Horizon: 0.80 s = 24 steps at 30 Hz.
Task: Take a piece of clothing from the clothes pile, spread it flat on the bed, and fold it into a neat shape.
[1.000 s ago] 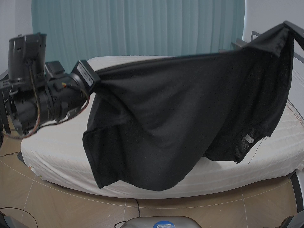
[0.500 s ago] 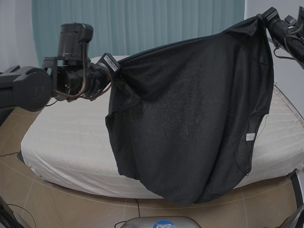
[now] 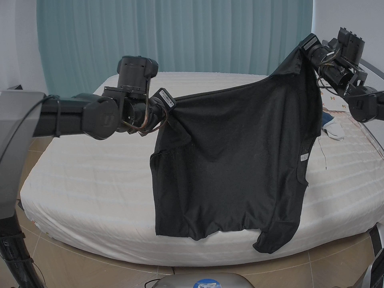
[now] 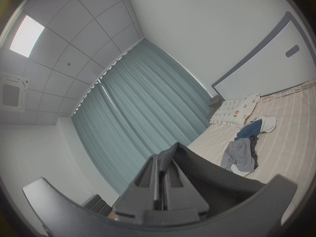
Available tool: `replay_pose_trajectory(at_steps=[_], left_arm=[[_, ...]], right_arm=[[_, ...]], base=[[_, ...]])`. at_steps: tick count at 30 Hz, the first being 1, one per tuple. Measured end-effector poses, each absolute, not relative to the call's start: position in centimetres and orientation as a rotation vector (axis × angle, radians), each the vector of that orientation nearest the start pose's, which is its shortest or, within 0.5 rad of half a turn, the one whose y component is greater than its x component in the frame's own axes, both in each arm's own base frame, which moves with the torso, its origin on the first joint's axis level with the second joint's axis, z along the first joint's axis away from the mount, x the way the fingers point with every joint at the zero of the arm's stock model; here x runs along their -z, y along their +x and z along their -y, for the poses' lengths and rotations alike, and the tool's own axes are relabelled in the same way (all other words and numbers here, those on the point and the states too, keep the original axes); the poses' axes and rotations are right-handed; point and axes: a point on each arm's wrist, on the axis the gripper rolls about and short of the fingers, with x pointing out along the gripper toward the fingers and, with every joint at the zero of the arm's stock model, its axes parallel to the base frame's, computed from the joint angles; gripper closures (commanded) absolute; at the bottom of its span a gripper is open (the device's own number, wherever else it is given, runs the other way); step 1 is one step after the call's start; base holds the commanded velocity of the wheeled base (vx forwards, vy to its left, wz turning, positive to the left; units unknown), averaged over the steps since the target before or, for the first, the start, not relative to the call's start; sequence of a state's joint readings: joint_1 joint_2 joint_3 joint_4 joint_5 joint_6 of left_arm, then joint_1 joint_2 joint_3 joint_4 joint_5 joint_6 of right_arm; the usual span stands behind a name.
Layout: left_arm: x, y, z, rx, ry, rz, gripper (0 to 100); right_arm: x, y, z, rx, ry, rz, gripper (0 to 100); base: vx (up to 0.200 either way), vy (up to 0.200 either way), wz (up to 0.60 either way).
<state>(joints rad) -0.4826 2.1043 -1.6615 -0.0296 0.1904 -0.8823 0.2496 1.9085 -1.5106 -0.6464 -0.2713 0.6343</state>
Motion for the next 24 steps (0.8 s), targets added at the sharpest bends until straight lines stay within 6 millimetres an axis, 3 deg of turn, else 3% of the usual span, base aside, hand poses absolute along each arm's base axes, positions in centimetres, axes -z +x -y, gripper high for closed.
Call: replay_pose_trajectory(at_steps=[9, 17, 18, 24], left_arm=[[-15.0, 42.5, 21.8, 0.043, -0.730, -0.569, 100], [-11.0, 45.4, 22.9, 0.003, -0.789, -0.584, 100], [-10.6, 45.7, 23.0, -0.002, -0.794, -0.585, 0], [-7.9, 47.0, 22.9, -0.039, -0.788, -0.624, 0]], right_arm=[[-24.2, 41.8, -9.9, 0.026, 0.666, 0.141, 100], [-18.0, 44.9, -10.3, 0.085, 0.625, 0.046, 100], [-17.2, 45.3, -10.4, 0.090, 0.621, 0.034, 0], [-13.4, 47.2, -10.2, 0.115, 0.611, 0.006, 0]], base=[[0.000, 0.000, 0.00], [0.000, 0.000, 0.00], [0.000, 0.000, 0.00], [0.000, 0.000, 0.00]])
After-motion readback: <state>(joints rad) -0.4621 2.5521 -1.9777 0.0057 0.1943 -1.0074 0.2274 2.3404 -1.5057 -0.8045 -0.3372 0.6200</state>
